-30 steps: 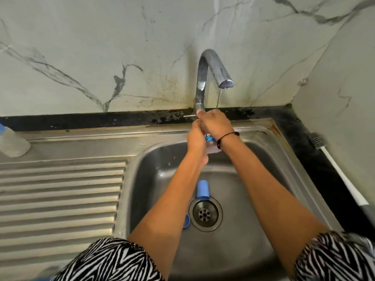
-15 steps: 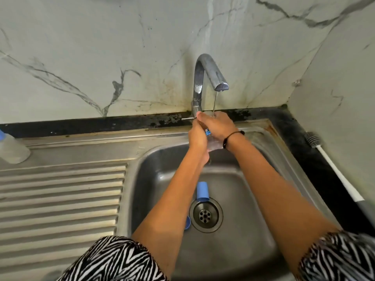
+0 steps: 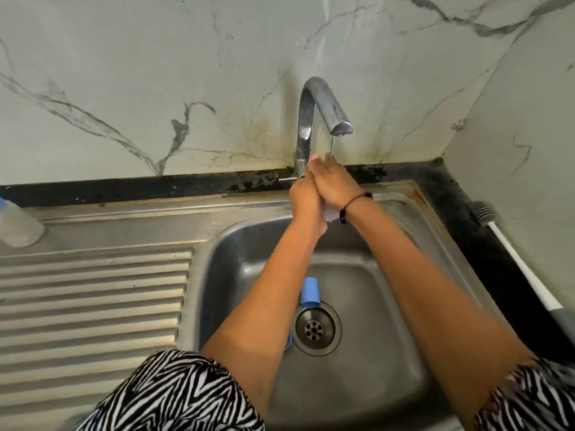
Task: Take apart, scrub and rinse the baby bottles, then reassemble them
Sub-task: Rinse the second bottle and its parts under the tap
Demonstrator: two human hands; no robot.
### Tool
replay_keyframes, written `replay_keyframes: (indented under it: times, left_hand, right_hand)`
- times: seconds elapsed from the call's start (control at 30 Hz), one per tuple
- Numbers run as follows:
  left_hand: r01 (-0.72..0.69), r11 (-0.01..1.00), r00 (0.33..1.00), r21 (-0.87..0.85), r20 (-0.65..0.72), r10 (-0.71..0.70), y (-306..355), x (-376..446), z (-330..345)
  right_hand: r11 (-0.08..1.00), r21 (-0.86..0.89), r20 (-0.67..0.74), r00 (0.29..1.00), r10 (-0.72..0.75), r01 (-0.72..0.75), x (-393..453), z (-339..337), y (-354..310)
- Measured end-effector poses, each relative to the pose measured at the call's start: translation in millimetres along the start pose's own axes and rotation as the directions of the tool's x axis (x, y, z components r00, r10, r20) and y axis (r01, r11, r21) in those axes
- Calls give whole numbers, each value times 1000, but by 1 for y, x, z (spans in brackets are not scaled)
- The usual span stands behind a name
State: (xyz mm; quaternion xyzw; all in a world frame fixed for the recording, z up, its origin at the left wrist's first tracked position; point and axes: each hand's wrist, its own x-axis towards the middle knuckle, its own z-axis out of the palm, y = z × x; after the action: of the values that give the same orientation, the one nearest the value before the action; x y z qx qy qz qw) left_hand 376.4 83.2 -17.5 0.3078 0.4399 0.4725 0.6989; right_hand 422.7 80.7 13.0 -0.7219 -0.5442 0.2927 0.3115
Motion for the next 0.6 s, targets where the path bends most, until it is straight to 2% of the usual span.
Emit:
replay_keyframes:
  times: [0.07,0.13,0.23,0.27,0.3,0.33,0.4,0.43,0.47,0.53,0.6]
  left_hand:
    - [-17,1000,997,-17,80,18,-3,-1,-8]
    - [81,986,984,-145,166,-57,-8,-12,-13]
    - [69,990,948,-121,318,-27,-16,-24,-17]
    - [5,979,962,-202,268,50,-23,-22,-13]
    - [-136,979,984,-155,91,151,-37,-3,-13]
    - [-133,979,990,-155,18,138,-39,5,-11]
    - [-52,977,996,-206,63,67,-24,-3,-13]
    - [46,978,996,-205,83,-29,-16,-7,-18]
    - [81,985,996,-154,60,-73,-15,-7,-23]
    - [128,976,992,-178,43,-122,-14,-15,-29]
    - [120,974,993,-192,19,-119,-14,-20,-25]
  right_hand:
    - [974,-200,-51,992,-114,102,-23,11,9]
    - [893,-396,-40,968,-249,213,-54,24,19]
    - [885,-439,-71,976,-206,155,-70,28,28]
    - [887,-445,-91,978,-186,127,-68,26,25]
    - [893,-439,-100,981,-163,104,-63,23,20]
    - [913,-401,-104,986,-129,77,-55,22,14]
    - [973,-231,-72,997,-33,16,-34,15,2]
    - [993,-111,-28,999,39,-42,-23,8,0]
    - [992,32,43,992,121,-122,-15,0,-2]
    - [918,300,195,958,208,-261,-10,-12,-2]
    - [894,363,166,962,214,-262,-11,-10,0]
